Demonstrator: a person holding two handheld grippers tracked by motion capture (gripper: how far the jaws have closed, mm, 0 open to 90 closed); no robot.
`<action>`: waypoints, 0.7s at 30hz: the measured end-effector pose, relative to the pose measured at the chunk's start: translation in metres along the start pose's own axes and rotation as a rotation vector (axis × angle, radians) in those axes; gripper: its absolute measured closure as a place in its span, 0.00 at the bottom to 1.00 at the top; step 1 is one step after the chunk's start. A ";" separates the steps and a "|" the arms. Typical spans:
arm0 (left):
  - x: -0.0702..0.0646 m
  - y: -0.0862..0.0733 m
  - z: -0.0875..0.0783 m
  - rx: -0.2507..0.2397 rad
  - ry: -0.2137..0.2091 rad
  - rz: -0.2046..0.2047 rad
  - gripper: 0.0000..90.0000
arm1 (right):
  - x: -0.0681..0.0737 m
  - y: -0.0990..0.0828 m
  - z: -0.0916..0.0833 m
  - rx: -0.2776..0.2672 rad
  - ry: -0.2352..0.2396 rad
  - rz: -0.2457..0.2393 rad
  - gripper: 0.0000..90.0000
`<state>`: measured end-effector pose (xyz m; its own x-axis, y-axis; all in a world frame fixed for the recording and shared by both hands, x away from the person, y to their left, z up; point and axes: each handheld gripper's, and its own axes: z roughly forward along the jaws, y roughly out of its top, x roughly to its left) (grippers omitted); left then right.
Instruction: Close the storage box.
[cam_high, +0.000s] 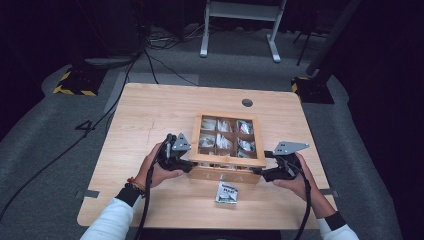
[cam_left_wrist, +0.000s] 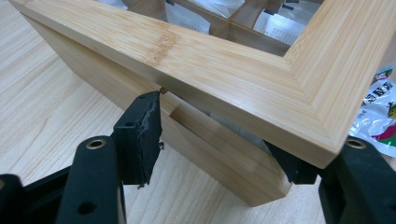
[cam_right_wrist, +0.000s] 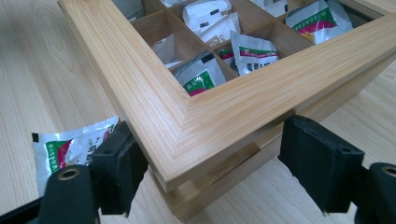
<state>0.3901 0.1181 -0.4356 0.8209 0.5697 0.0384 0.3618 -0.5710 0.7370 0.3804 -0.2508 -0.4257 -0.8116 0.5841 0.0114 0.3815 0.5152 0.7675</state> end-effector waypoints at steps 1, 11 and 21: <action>0.000 0.000 0.000 -0.001 0.002 -0.006 0.43 | 0.000 0.000 0.000 0.000 0.000 0.003 0.28; 0.001 -0.004 -0.005 -0.009 -0.010 -0.018 0.44 | 0.002 -0.004 -0.006 -0.017 0.008 0.018 0.29; -0.003 -0.011 -0.009 0.020 -0.093 0.021 0.31 | 0.008 -0.008 -0.005 0.010 0.000 0.002 0.27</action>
<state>0.3796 0.1274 -0.4378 0.8657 0.5005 -0.0102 0.3522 -0.5944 0.7230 0.3687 -0.2535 -0.4291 -0.8110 0.5849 0.0133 0.3875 0.5200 0.7612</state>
